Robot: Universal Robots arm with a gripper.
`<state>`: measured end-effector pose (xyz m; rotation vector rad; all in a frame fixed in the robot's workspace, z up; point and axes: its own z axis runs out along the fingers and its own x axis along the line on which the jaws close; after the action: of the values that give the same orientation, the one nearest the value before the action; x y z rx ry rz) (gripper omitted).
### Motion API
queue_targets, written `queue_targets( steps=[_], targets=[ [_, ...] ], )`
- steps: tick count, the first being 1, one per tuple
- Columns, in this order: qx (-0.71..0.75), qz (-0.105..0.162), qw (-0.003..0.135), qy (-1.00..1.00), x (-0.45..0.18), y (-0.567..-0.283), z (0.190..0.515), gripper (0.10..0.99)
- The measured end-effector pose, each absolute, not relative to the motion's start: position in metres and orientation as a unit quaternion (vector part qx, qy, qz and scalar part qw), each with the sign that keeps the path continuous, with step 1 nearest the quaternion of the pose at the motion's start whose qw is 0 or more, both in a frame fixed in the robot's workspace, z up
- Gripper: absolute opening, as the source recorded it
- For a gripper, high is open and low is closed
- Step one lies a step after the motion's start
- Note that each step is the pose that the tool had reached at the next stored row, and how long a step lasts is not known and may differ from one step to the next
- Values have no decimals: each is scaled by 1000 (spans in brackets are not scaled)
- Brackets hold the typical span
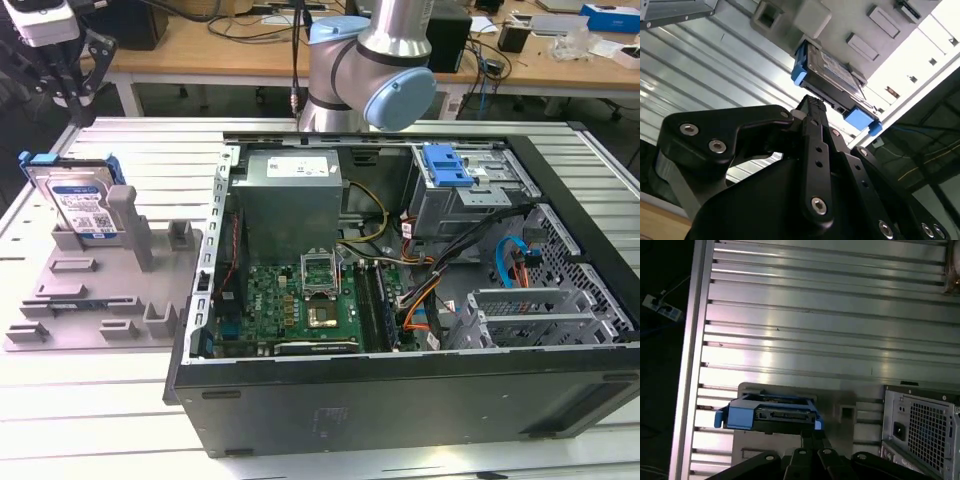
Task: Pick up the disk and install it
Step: 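Pick up the disk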
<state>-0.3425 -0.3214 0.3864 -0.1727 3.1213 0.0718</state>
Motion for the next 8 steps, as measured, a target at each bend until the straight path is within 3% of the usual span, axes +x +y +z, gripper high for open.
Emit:
queue_targets(
  steps=[8],
  targets=[
    [-146,24,2,989,-342,-321,386,106]
  ],
)
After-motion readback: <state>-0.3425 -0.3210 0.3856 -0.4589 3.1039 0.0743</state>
